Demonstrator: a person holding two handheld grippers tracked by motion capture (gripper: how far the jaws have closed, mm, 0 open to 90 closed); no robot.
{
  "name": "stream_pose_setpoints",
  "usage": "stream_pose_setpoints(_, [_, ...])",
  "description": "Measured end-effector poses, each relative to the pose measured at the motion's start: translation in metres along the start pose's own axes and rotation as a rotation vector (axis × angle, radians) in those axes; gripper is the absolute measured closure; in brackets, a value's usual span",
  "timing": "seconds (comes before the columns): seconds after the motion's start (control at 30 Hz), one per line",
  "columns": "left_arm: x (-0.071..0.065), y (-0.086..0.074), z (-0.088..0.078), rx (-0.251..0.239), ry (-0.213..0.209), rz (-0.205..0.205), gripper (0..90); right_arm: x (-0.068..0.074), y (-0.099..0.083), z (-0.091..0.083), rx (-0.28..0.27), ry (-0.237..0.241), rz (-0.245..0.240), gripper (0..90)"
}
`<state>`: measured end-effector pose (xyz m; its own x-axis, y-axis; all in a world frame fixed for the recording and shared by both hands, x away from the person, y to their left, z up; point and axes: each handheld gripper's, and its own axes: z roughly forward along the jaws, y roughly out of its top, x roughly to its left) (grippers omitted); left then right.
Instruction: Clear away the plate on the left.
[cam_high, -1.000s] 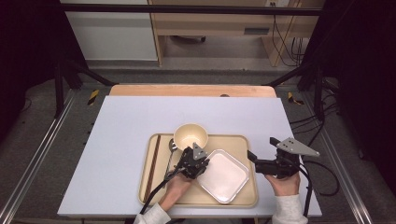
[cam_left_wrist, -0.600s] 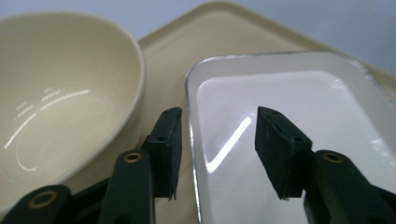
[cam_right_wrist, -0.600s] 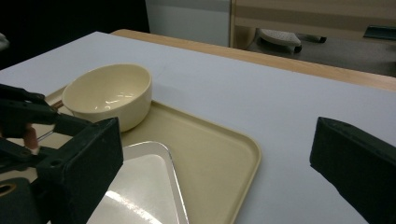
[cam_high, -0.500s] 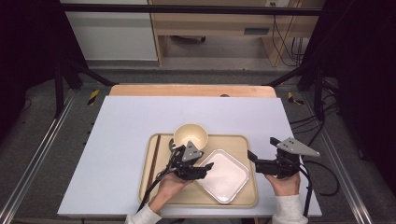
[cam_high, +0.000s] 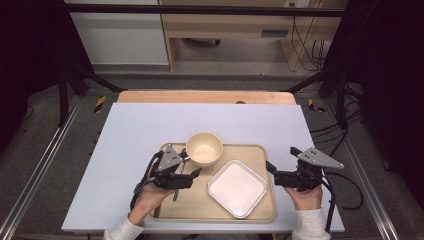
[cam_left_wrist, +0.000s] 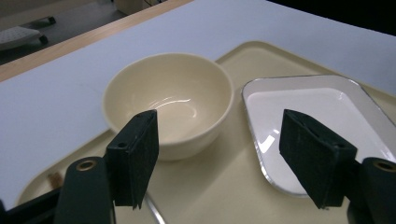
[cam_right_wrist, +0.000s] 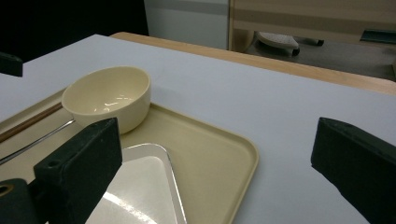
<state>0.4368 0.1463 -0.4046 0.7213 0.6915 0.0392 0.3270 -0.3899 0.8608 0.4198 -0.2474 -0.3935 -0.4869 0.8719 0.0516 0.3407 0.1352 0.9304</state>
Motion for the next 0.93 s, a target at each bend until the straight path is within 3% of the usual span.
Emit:
stream_pose_setpoints(0.13, [0.013,-0.011,-0.013,0.009,0.034,-0.014,26.0,0.000,0.000,0.000,0.000,0.001,-0.007,2.4])
stream_pose_setpoints(0.2, [0.022,-0.016,-0.020,-0.005,0.042,-0.049,25.7,0.000,0.000,0.000,0.000,0.000,0.000,2.4])
stream_pose_setpoints(0.47, [0.048,-0.033,-0.041,-0.048,0.093,-0.099,24.7,0.001,-0.002,0.003,0.012,0.007,-0.011,2.3])
stream_pose_setpoints(0.63, [0.060,-0.043,-0.044,-0.045,0.119,-0.143,24.7,-0.001,-0.003,0.003,0.013,0.009,-0.004,2.3])
stream_pose_setpoints(0.93, [0.070,-0.047,-0.048,-0.049,0.136,-0.172,24.0,0.000,-0.004,0.004,0.017,0.007,-0.003,2.3])
